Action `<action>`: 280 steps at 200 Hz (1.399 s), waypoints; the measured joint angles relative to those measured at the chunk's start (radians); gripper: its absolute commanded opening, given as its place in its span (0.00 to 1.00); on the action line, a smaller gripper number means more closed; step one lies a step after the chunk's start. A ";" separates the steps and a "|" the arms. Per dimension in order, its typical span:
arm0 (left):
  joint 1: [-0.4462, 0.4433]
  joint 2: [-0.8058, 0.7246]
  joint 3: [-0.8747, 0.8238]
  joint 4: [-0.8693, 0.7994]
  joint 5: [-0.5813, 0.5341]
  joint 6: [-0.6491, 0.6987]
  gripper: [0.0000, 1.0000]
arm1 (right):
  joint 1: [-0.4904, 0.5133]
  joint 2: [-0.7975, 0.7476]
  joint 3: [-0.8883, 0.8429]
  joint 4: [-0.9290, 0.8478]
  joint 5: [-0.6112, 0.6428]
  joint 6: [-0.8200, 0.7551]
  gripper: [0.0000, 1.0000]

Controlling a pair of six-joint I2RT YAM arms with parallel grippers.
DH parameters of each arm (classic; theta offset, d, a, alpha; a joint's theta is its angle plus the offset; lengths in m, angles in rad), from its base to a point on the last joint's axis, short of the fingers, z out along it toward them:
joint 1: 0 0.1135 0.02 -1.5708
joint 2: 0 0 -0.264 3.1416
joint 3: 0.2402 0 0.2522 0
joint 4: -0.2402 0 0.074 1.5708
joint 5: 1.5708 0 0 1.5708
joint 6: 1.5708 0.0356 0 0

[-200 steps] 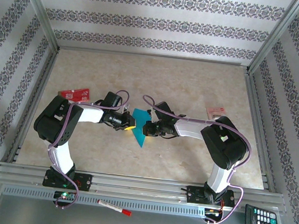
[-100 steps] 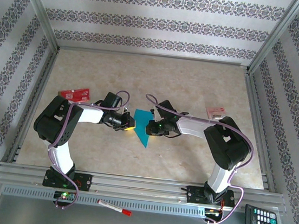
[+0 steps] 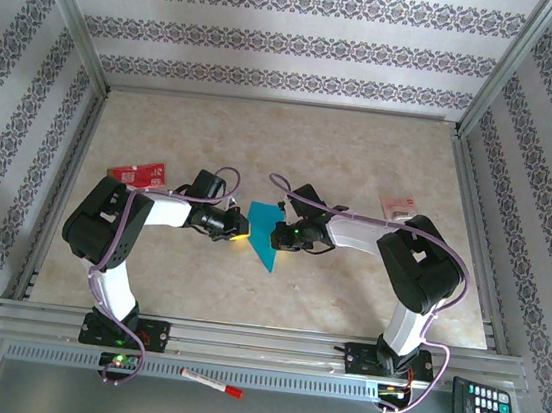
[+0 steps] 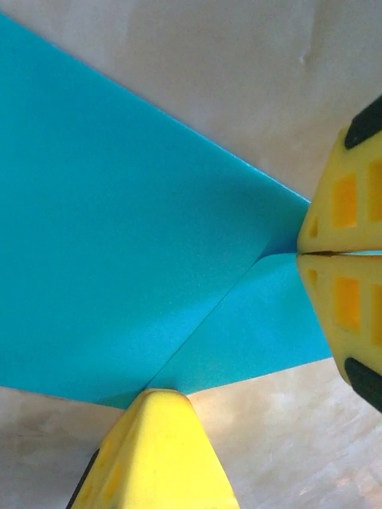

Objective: Fold a paper plane with a square sheet of paper (pick it up from the middle)
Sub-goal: Third fold the triangle at the center of the table.

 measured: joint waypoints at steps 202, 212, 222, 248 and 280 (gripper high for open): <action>-0.069 0.036 0.048 0.007 0.017 -0.066 0.17 | 0.000 0.000 -0.006 0.012 0.000 0.000 0.03; -0.069 0.036 0.048 0.006 0.015 -0.063 0.16 | 0.000 0.000 -0.006 0.012 0.000 0.000 0.05; -0.069 0.037 0.047 0.007 0.015 -0.060 0.15 | -0.001 0.000 -0.006 0.011 0.000 0.000 0.08; -0.069 0.038 0.041 0.013 0.011 -0.053 0.15 | -0.011 -0.009 -0.006 0.000 0.000 -0.013 0.16; -0.069 0.038 0.029 0.036 0.013 -0.053 0.14 | -0.026 -0.066 -0.005 -0.032 0.001 -0.019 0.21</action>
